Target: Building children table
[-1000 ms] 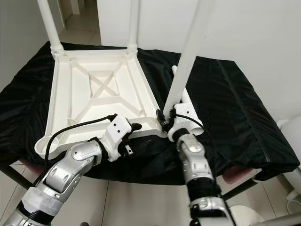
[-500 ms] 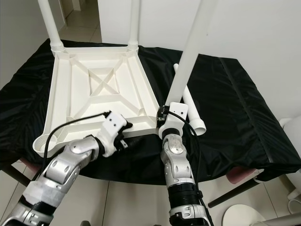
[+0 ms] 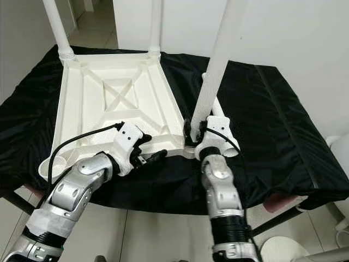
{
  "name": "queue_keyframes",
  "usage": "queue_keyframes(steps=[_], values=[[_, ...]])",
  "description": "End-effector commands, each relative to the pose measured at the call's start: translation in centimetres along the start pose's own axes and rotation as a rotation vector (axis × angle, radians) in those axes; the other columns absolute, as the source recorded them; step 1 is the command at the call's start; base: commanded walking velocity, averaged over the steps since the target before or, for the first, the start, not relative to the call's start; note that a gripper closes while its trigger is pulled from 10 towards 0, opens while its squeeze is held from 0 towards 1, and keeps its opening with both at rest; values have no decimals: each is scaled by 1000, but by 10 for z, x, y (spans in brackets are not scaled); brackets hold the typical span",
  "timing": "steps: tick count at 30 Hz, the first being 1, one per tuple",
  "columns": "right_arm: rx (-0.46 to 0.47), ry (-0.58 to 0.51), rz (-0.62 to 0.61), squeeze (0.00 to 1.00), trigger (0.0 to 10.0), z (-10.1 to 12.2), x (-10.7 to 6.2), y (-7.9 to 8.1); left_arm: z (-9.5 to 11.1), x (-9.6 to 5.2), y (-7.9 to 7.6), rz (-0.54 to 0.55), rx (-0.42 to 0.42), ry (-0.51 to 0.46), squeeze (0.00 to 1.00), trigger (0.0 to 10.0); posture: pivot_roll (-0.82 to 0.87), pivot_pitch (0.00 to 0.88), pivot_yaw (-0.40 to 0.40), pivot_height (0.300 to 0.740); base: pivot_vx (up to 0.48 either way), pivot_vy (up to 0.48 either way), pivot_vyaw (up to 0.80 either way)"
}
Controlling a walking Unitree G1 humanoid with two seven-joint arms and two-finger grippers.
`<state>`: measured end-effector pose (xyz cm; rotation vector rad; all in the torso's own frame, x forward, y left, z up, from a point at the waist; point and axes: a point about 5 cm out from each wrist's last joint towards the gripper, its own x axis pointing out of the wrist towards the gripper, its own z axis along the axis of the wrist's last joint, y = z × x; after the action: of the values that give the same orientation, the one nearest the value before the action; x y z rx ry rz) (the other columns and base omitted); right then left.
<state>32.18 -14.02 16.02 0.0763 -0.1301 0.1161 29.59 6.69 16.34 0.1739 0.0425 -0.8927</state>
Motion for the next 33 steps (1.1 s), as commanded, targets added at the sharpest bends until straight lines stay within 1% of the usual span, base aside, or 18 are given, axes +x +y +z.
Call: queue_keyframes(steps=[1,2,3,5,7,8,9,10,12,14,17,21,22,24,25,26,27,33], values=[[-9,30,54,0,10000,-6,-3,-3,-2,1,-4,44,10,2,0,10000,49,59,-55,740,0,0,0],[-24,45,104,0,10000,-7,-3,-6,-2,2,-8,30,35,-7,0,10000,47,57,-55,740,0,0,0],[-52,63,200,0,10000,-10,-1,-9,0,3,-14,-20,46,-26,0,10000,46,55,-53,740,0,0,0],[-52,63,200,0,10000,-10,-1,-9,0,3,-14,-20,46,-26,0,10000,46,55,-53,740,0,0,0],[-95,69,286,0,10000,-13,0,-9,0,3,-16,-47,48,-28,0,10000,46,52,-51,740,0,0,0],[-95,69,286,0,10000,-13,0,-9,0,3,-16,-47,48,-28,0,10000,46,52,-51,740,0,0,0],[-111,86,335,0,10000,-18,4,-10,-3,4,-18,-50,88,-13,0,10000,46,47,-47,740,0,0,0],[-111,86,335,0,10000,-18,4,-10,-3,4,-18,-50,88,-13,0,10000,46,47,-47,740,0,0,0],[-148,110,383,0,10000,-23,9,-9,-3,6,-21,-70,91,-11,0,10000,48,44,-45,740,0,0,0],[-159,119,425,0,10000,-24,14,-8,-1,6,-23,-93,82,-19,0,10000,50,42,-45,740,0,0,0],[-160,120,446,0,10000,-24,16,-8,0,6,-23,-99,81,-26,0,10000,50,42,-45,740,0,0,0],[-179,135,482,0,10000,-23,26,-8,-1,7,-23,-97,88,-15,0,10000,56,38,-44,740,0,0,0],[-188,141,497,0,9373,-23,30,-9,-2,7,-24,-101,95,-14,0,10000,59,36,-47,740,0,0,0],[-192,145,506,0,9373,-24,32,-9,-2,7,-24,-103,101,-14,0,10000,59,36,-47,740,0,0,0],[-202,147,515,0,2627,-24,34,-10,-2,8,-25,-106,106,-15,0,10000,63,35,-50,740,0,0,0],[-202,147,515,0,2627,-24,34,-10,-2,8,-25,-106,106,-15,0,10000,63,35,-50,740,0,0,0],[-206,148,520,0,0,-25,35,-11,-2,7,-26,-109,110,-17,0,10000,63,35,-50,740,0,0,0],[-185,160,523,0,0,-29,32,-17,-3,7,-27,-102,112,-16,0,10000,64,35,-54,740,0,0,0]])
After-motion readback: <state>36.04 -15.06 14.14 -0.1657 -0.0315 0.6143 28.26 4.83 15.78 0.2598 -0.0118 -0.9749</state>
